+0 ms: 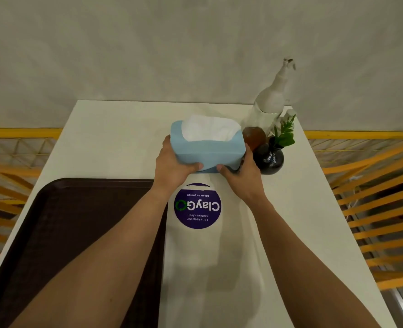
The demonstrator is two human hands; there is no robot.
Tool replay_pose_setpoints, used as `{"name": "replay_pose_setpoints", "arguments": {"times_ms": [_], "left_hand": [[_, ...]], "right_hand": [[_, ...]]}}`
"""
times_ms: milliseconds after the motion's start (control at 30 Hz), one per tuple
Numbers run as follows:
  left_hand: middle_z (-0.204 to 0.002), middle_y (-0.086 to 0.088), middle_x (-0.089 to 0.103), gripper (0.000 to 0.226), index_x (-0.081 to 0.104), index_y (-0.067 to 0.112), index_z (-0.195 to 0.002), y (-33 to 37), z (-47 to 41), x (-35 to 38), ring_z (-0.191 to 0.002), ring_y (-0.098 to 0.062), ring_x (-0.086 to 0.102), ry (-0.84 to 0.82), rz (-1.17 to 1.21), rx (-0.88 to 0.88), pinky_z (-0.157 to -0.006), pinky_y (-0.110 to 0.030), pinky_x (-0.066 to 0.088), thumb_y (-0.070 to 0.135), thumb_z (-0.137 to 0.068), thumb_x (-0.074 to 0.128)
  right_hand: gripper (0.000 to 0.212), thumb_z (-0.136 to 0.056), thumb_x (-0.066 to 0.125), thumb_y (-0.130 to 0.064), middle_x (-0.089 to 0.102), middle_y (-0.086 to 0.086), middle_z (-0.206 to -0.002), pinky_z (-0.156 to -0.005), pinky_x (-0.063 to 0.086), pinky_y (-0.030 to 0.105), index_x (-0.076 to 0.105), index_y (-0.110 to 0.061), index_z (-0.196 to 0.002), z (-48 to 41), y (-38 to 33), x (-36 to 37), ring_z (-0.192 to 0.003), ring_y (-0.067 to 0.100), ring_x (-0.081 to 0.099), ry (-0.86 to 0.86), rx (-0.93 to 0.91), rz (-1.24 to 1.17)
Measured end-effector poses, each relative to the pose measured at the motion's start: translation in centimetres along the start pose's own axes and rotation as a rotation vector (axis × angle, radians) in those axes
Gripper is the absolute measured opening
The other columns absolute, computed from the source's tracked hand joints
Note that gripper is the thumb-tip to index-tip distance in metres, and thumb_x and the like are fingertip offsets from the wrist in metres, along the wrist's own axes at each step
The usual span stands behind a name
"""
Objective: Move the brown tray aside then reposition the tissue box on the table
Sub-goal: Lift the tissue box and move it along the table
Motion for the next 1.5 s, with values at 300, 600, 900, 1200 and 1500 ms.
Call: {"name": "replay_pose_setpoints", "arguments": {"times_ms": [300,600,900,1200,1500], "left_hand": [[-0.124,0.009,0.058,0.092,0.046,0.025,-0.135,-0.2,-0.6,-0.9,-0.109,-0.011,0.055,-0.015,0.007,-0.007,-0.087,-0.023,0.047,0.031,-0.057,0.095],[-0.124,0.008,0.060,0.090,0.048,0.026,-0.133,-0.6,-0.4,-6.3,-0.110,-0.013,0.057,-0.017,0.055,0.030,-0.085,-0.021,0.049,0.029,-0.057,0.096],[-0.118,0.012,0.059,0.090,0.048,0.028,-0.132,-2.1,-0.7,-15.8,-0.103,-0.007,0.057,0.016,0.056,0.053,-0.076,-0.015,0.049,0.034,-0.055,0.095],[-0.125,0.008,0.060,0.090,0.047,0.028,-0.135,-6.1,-1.7,-25.0,-0.109,-0.009,0.058,0.059,0.053,0.076,-0.083,-0.022,0.055,0.034,-0.058,0.094],[-0.118,0.011,0.059,0.086,0.048,0.027,-0.133,-8.9,-4.7,-30.0,-0.105,-0.005,0.056,0.037,0.099,0.073,-0.071,-0.003,0.047,0.026,-0.061,0.094]], "right_hand": [[0.080,-0.081,0.083,-0.041,0.056,-0.002,-0.134,-0.092,0.046,0.029,0.039,-0.020,-0.144,-0.3,-0.4,0.5,-0.117,0.014,0.053,0.026,0.034,0.016],[0.073,-0.079,0.083,-0.041,0.057,-0.014,-0.115,-0.079,0.051,0.021,0.046,-0.021,-0.139,0.9,-4.5,3.1,-0.099,0.007,0.056,0.025,0.011,0.021],[0.072,-0.084,0.078,-0.046,0.052,-0.017,-0.115,-0.058,0.038,-0.003,0.042,-0.021,-0.142,2.4,-11.0,9.6,-0.096,0.003,0.052,0.001,-0.032,0.028],[0.075,-0.084,0.077,-0.049,0.061,-0.002,-0.132,-0.065,0.036,0.000,0.043,-0.019,-0.143,2.9,-16.5,17.9,-0.105,0.007,0.055,-0.025,-0.092,0.055],[0.075,-0.083,0.078,-0.047,0.059,-0.007,-0.127,-0.064,0.035,0.001,0.041,-0.021,-0.143,1.5,-19.2,23.4,-0.100,0.004,0.051,-0.028,-0.061,0.061]]}}
Point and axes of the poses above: each hand's wrist, its own z-axis away from the middle knuckle, its own x-axis out of the palm, y = z × x, the point moved 6 cm from there along -z, towards the middle knuckle
